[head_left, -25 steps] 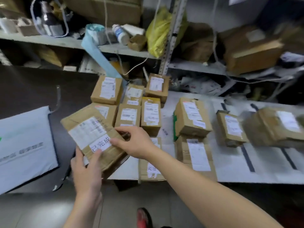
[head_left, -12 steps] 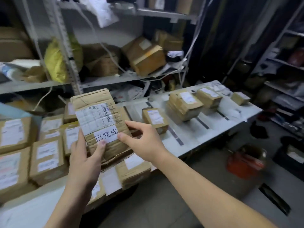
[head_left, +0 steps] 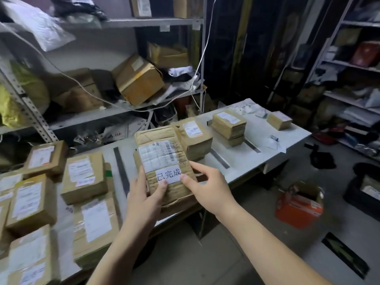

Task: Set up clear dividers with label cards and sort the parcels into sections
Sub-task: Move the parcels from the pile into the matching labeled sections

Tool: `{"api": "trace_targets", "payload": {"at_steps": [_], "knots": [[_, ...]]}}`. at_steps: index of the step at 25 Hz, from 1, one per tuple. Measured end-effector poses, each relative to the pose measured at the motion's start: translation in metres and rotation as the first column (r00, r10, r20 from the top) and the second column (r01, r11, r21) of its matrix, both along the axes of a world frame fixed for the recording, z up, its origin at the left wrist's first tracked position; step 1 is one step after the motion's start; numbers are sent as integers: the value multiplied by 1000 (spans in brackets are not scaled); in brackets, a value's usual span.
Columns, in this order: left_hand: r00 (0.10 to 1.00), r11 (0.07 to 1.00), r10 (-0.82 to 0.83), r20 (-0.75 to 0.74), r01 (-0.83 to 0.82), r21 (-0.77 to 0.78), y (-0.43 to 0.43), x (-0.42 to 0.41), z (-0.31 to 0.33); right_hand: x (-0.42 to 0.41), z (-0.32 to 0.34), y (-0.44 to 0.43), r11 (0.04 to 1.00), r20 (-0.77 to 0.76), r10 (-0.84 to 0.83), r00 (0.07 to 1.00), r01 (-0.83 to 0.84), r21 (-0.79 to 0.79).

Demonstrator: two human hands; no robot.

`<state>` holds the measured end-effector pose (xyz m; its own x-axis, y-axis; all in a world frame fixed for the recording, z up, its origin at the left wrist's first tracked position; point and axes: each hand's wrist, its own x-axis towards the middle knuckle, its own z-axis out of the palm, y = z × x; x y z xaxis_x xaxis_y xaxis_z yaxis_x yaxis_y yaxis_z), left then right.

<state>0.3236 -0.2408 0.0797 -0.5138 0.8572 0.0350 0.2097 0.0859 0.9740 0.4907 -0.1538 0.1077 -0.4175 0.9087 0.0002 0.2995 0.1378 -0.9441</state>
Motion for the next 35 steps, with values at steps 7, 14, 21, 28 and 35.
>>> {"api": "trace_targets", "payload": {"at_steps": [7,14,21,28,35], "knots": [[999,998,-33,24,34,-60,82,32,-10,33,-16,78,996,-20,10,1000,-11,-85],[976,988,-125,178,138,-63,229,-8,-17,-2,-11,215,996,39,-37,999,40,-79],[964,982,-108,242,142,-128,348,-46,-33,-53,-14,337,993,145,-58,988,73,-98],[987,973,-41,154,75,-218,379,-49,-38,-60,-30,381,994,186,29,982,-9,-105],[815,828,58,-576,-362,-428,304,-66,9,-86,-2,373,819,571,76,817,-378,432]]}}
